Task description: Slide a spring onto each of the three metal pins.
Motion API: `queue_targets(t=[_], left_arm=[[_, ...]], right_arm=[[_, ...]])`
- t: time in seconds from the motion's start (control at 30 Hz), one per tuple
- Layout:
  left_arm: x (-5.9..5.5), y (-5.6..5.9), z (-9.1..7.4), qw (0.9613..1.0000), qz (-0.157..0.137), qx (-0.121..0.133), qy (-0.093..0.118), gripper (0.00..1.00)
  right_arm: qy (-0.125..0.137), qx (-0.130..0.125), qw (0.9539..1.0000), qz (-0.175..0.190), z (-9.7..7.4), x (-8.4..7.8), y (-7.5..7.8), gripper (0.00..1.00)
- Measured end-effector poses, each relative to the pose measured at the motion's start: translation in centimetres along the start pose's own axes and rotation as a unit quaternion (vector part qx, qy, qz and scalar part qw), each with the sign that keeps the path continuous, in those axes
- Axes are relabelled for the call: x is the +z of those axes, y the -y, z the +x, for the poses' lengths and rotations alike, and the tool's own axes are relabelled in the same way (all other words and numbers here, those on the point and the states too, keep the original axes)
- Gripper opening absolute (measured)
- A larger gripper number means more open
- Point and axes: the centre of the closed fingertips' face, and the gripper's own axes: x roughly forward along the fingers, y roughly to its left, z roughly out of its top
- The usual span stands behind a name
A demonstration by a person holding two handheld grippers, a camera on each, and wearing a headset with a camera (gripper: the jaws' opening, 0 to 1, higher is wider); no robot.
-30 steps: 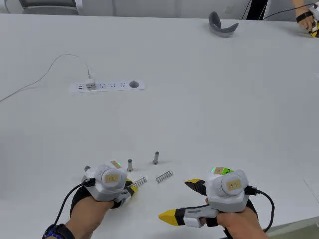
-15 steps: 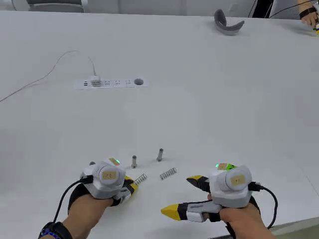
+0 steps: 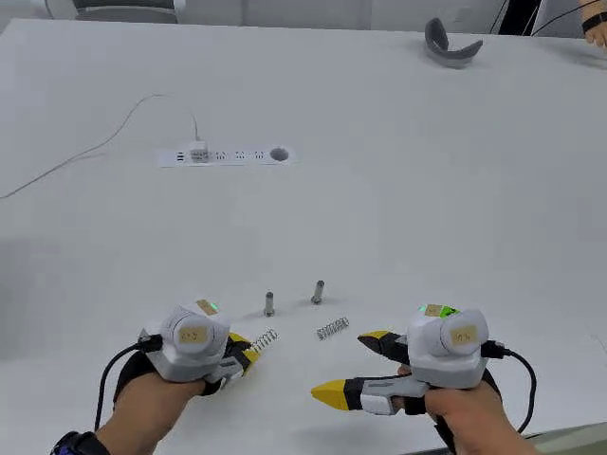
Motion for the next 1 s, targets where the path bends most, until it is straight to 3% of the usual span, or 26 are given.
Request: queue_targets(t=[0.4, 0.63, 1.0], left_arm=[[0.6, 0.3, -3.5, 0.9993, 0.035, -0.005, 0.012, 0.11], [1.3, 0.8, -5.1, 0.9981, 0.057, -0.015, 0.017, 0.11], [3.4, 2.8, -5.8, 0.9949, 0.089, -0.036, 0.030, 0.11]], right_arm=[[0.006, 0.034, 0.9994, 0.002, 0.8, 1.3, -1.2, 0.71], [0.010, 0.067, 0.9977, -0.003, 1.2, 2.4, -2.3, 0.64], [0.027, 0.117, 0.9927, 0.014, 1.5, 4.6, -3.8, 0.53]])
